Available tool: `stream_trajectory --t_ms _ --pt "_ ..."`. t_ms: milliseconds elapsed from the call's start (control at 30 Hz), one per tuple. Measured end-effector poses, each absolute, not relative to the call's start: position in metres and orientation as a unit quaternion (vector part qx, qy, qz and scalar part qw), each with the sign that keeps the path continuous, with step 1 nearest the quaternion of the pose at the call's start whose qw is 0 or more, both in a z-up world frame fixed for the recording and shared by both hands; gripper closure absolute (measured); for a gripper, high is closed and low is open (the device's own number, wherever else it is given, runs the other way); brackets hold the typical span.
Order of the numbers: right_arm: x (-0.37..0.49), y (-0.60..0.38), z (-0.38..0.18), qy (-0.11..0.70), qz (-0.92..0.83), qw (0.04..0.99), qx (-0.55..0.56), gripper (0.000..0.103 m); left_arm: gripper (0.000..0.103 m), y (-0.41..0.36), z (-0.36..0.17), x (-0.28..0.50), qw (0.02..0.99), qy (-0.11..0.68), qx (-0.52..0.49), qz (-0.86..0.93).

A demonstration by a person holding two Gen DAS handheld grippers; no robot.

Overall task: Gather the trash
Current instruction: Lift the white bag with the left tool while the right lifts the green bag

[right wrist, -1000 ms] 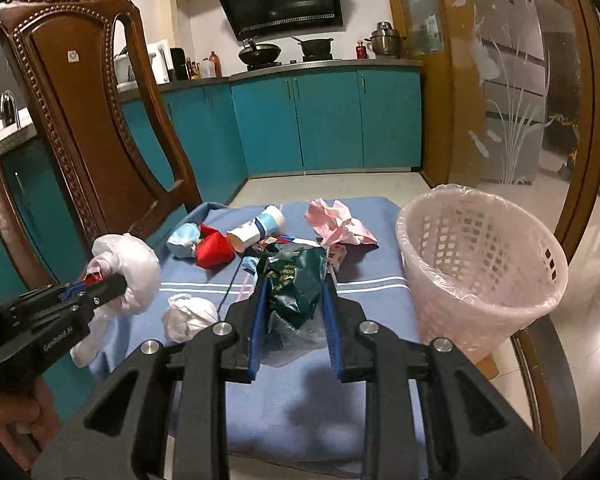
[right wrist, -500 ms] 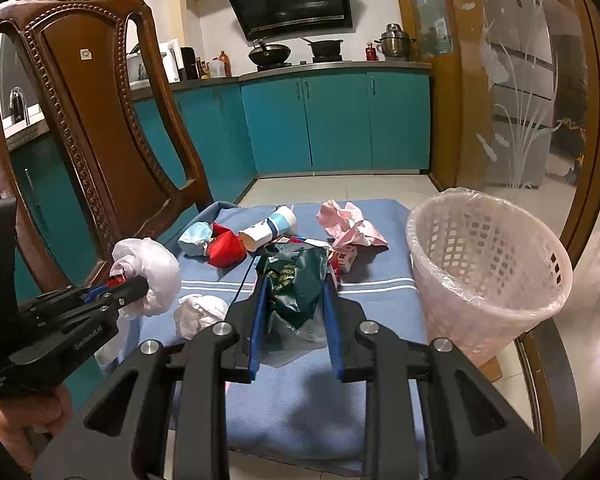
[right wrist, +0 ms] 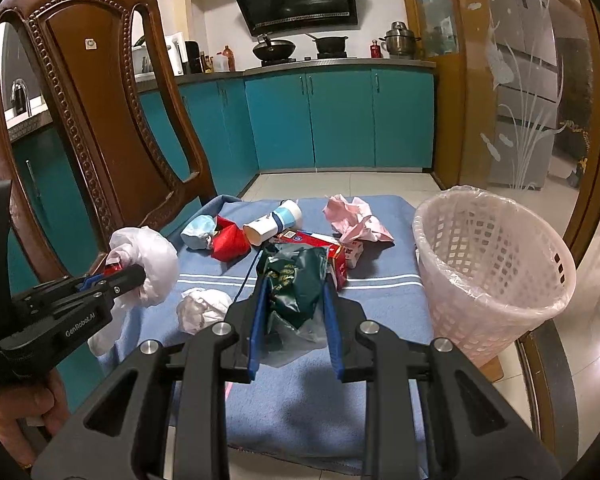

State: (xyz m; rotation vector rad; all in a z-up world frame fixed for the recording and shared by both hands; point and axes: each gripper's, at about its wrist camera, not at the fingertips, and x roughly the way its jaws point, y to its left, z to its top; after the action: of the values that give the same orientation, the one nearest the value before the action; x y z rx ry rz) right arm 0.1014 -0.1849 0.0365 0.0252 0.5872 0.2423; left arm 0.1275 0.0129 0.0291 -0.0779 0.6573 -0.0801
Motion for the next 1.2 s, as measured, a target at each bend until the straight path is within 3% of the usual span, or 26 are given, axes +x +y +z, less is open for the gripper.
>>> stream_trajectory --t_ms 1200 --pt "0.1043 -0.1805 0.0324 0.299 0.122 0.946 0.006 0.075 0.089 0.0130 0.0261 0.1281 0.943 0.327 -0.038 -0.041"
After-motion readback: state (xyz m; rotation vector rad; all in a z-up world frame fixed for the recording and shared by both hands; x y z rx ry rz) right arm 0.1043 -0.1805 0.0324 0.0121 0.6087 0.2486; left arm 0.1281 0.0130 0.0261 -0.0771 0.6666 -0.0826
